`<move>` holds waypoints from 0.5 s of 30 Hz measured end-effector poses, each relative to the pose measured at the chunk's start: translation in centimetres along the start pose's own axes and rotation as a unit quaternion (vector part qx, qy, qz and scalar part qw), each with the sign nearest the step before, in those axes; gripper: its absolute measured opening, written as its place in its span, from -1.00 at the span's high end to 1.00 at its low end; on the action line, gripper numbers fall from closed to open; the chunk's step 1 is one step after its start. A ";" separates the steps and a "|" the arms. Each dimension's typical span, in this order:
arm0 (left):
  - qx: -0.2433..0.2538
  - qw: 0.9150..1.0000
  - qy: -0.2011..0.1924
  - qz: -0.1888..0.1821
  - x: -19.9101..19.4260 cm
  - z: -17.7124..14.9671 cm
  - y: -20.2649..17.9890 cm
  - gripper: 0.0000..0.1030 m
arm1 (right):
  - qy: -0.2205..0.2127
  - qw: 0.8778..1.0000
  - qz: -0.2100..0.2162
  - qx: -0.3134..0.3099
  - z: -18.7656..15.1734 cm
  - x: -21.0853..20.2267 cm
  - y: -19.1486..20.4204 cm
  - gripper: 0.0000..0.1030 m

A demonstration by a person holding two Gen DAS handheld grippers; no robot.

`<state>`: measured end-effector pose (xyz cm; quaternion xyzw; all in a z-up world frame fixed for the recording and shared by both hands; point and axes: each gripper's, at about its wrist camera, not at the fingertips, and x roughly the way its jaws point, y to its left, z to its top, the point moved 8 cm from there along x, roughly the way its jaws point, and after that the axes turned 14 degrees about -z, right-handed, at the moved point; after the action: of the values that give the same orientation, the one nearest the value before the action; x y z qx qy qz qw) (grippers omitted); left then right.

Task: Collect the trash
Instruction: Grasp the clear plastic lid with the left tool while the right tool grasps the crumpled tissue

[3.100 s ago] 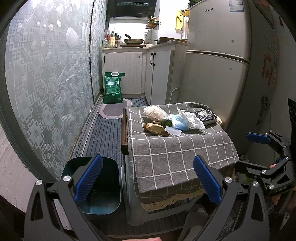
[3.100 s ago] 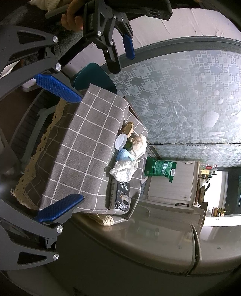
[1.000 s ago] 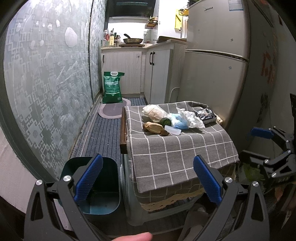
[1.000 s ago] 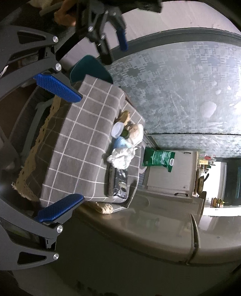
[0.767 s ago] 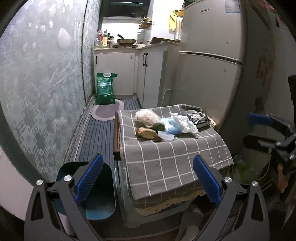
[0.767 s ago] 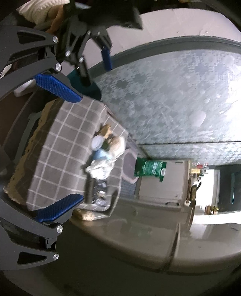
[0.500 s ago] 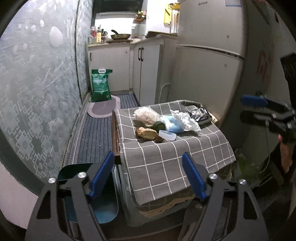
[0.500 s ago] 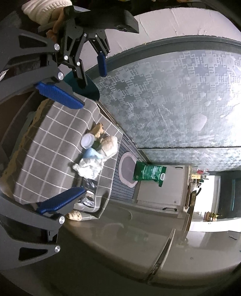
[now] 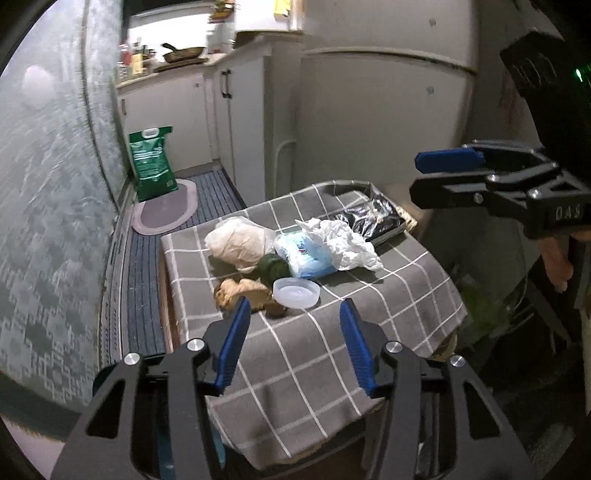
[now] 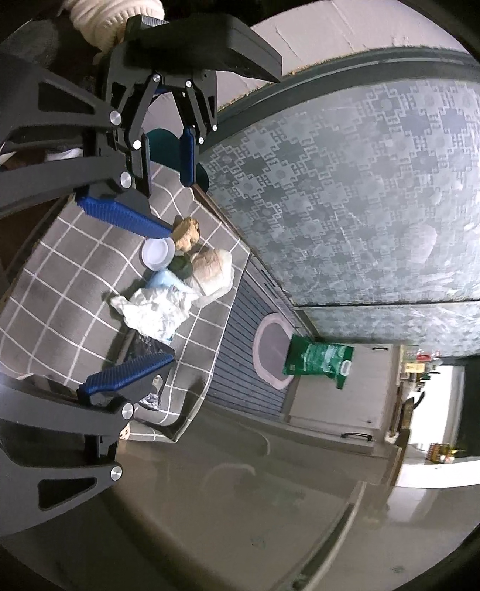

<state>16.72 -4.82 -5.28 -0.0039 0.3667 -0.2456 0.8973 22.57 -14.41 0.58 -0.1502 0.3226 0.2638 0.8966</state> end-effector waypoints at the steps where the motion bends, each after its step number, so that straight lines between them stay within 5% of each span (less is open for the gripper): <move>1: 0.004 1.000 0.008 -0.003 0.6 0.2 0.1 -0.07 | 0.004 1.000 0.001 0.003 -0.2 0.5 -0.3 -0.20; 15: 0.009 0.997 0.076 -0.030 5.8 0.8 1.7 -0.13 | 0.038 0.998 0.019 0.042 -2.3 2.5 -3.2 -0.20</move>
<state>21.56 -6.08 -8.80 0.0122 0.4309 -0.2751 0.8594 24.87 -17.06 -2.51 -0.1167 0.3701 0.2609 0.8840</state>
